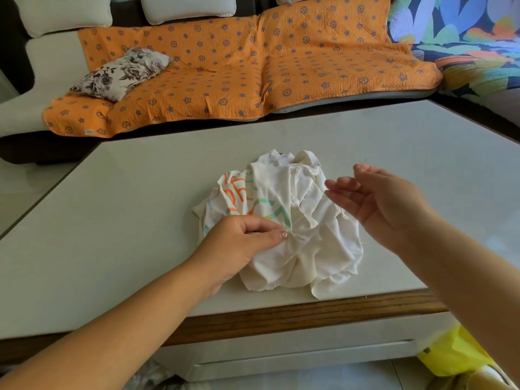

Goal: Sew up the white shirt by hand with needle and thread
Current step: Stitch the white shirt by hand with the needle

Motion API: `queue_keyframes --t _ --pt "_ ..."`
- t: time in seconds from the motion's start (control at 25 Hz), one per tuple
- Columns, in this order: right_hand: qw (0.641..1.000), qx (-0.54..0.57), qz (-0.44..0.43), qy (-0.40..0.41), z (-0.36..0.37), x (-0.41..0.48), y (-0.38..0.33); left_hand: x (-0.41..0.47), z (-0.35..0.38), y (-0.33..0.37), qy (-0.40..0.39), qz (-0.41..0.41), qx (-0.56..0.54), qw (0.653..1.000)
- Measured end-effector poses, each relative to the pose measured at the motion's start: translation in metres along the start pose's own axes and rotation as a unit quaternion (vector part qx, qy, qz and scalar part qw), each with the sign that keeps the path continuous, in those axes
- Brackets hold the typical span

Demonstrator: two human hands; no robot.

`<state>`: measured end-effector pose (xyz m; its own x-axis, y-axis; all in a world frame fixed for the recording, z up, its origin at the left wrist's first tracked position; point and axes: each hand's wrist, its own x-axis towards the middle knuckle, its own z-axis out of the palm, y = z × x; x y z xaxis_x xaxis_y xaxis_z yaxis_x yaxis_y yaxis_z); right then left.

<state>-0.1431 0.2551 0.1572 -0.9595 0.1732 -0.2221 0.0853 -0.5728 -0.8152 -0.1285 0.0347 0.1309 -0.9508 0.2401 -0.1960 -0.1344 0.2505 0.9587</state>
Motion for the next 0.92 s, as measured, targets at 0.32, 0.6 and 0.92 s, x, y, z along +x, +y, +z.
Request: queue_keyframes --t 0.32,0.6,0.92 --pt "0.910 -0.338 -0.197 0.135 -0.031 0.014 -0.009 -0.001 -0.004 0.001 0.004 -0.007 0.011 1.000" --pt "0.880 -0.424 -0.191 0.094 -0.020 -0.005 -0.010 0.000 0.001 0.002 0.013 0.009 0.041 0.999" --pt "0.897 -0.414 -0.046 -0.148 0.014 -0.059 0.030 -0.004 0.008 0.008 0.010 0.065 0.088 0.994"
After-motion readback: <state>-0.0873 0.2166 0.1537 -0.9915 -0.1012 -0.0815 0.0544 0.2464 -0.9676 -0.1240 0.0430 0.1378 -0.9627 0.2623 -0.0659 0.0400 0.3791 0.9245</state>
